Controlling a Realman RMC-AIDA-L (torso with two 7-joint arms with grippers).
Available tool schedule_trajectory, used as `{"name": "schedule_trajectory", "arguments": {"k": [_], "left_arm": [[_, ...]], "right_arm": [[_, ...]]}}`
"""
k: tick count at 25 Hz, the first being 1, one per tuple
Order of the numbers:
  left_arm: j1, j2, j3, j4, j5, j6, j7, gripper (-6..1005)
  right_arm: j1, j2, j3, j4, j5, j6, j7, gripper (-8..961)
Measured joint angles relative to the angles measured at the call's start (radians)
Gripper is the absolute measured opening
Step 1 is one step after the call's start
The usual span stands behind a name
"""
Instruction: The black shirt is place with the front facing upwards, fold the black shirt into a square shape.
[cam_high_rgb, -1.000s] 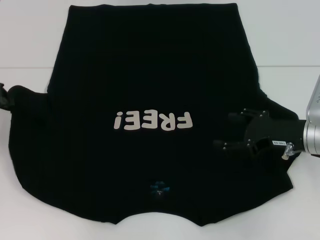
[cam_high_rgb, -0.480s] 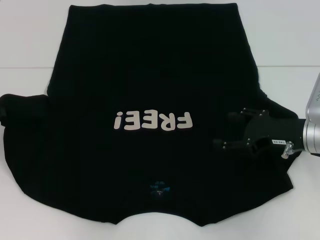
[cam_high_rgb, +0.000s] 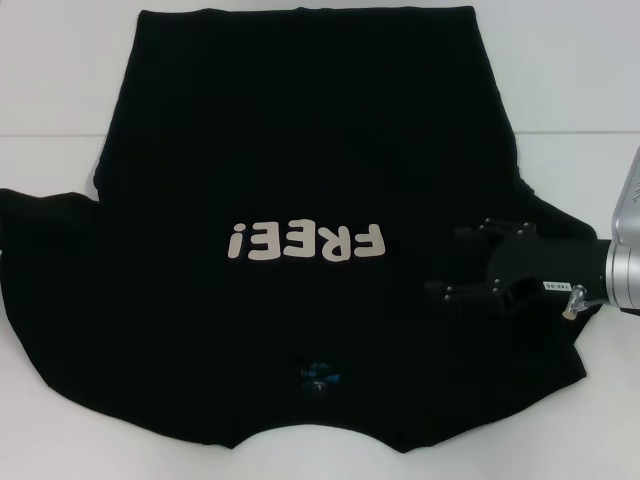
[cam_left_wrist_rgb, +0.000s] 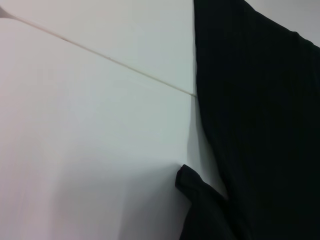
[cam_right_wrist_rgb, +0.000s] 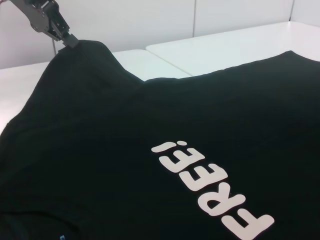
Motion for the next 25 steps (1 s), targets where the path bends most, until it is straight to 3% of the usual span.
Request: {"name": "schedule_trajectory", "arguments": {"k": [4, 7, 10, 14, 17, 18, 19, 25], "left_arm": [[-0.006, -0.007, 0.001, 0.010, 0.000, 0.002, 0.000, 4], [-0.015, -0.025, 0.013, 0.043, 0.000, 0.008, 0.005, 8], [-0.026, -0.059, 0.036, 0.109, 0.001, 0.018, 0.017, 11], [-0.035, -0.123, 0.161, 0.241, 0.008, 0.038, 0.019, 15], [-0.036, -0.158, 0.228, 0.304, 0.010, 0.051, 0.014, 19], [-0.036, -0.158, 0.228, 0.304, 0.010, 0.051, 0.014, 20], [-0.036, -0.181, 0.276, 0.329, 0.010, 0.061, 0.013, 21], [-0.047, -0.222, 0.304, 0.298, 0.006, 0.046, 0.017, 27]], "right_arm": [[0.000, 0.000, -0.001, 0.001, 0.000, -0.001, 0.000, 945], [-0.001, 0.000, -0.001, 0.002, 0.000, -0.002, 0.000, 945], [-0.001, 0.001, -0.001, 0.003, 0.000, -0.003, 0.000, 945], [-0.002, 0.001, -0.001, 0.004, -0.002, -0.004, 0.005, 945], [-0.004, 0.002, -0.001, 0.004, -0.003, -0.007, 0.010, 945], [-0.006, 0.002, -0.001, 0.004, -0.003, -0.008, 0.011, 945], [-0.008, 0.002, -0.001, 0.004, -0.003, -0.010, 0.012, 945], [-0.015, 0.002, 0.003, 0.004, -0.001, -0.012, 0.012, 945]]}}
